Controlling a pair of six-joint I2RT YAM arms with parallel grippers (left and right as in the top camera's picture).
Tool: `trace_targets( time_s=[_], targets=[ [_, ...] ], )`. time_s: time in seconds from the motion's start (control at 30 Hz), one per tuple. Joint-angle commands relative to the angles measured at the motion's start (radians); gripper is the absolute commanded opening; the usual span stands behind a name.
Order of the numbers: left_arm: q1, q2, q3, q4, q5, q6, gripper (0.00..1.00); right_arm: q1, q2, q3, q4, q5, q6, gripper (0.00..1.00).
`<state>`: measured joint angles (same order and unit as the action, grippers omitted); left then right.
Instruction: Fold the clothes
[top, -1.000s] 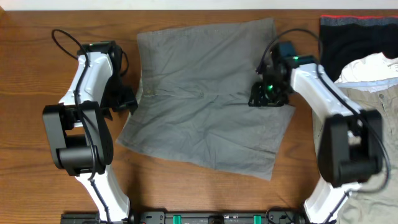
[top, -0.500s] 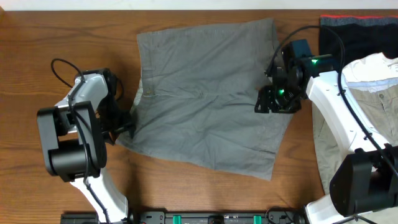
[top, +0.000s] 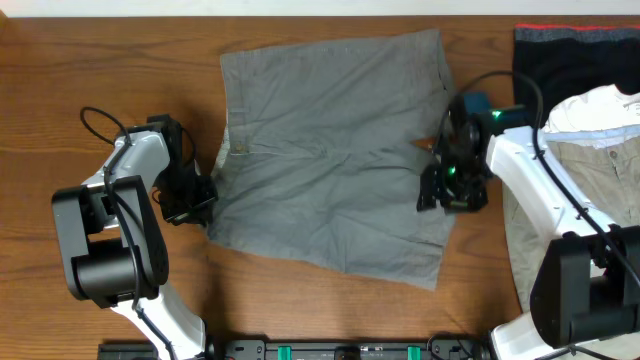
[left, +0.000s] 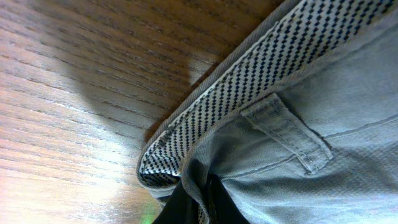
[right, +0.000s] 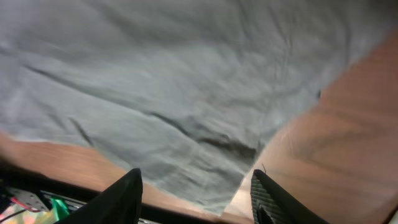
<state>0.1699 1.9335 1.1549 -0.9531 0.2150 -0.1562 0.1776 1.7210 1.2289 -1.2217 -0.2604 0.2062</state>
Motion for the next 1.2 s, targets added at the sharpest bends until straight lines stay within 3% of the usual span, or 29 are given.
trace_targets(
  time_s=[0.0,0.17,0.47,0.83,0.93,1.07,1.13,1.17],
  targets=[
    [-0.008,0.064,-0.042,0.074,0.043,0.002,0.06,0.0,-0.008,-0.086,-0.002,0.032,0.094,0.52],
    [-0.008,-0.01,-0.042,0.054,0.043,0.002,0.07,0.0,-0.008,-0.214,0.014,0.008,0.179,0.45],
    [-0.008,-0.142,-0.042,0.045,0.043,0.002,0.22,0.074,-0.008,-0.352,0.063,-0.126,0.186,0.52],
    [-0.008,-0.151,-0.042,0.031,0.043,0.002,0.23,0.131,-0.008,-0.497,0.295,-0.105,0.379,0.56],
    [-0.008,-0.151,-0.042,0.027,0.043,0.003,0.23,0.131,-0.008,-0.497,0.303,-0.116,0.384,0.47],
    [-0.008,-0.151,-0.042,0.016,0.043,0.003,0.22,0.131,-0.016,-0.496,0.285,-0.146,0.353,0.12],
    [-0.008,-0.151,-0.041,0.006,0.043,0.003,0.06,0.13,-0.039,-0.496,0.274,-0.164,0.332,0.04],
    [-0.008,-0.151,-0.037,-0.003,0.043,0.003,0.06,0.13,-0.056,-0.496,0.266,-0.164,0.33,0.02]
  ],
)
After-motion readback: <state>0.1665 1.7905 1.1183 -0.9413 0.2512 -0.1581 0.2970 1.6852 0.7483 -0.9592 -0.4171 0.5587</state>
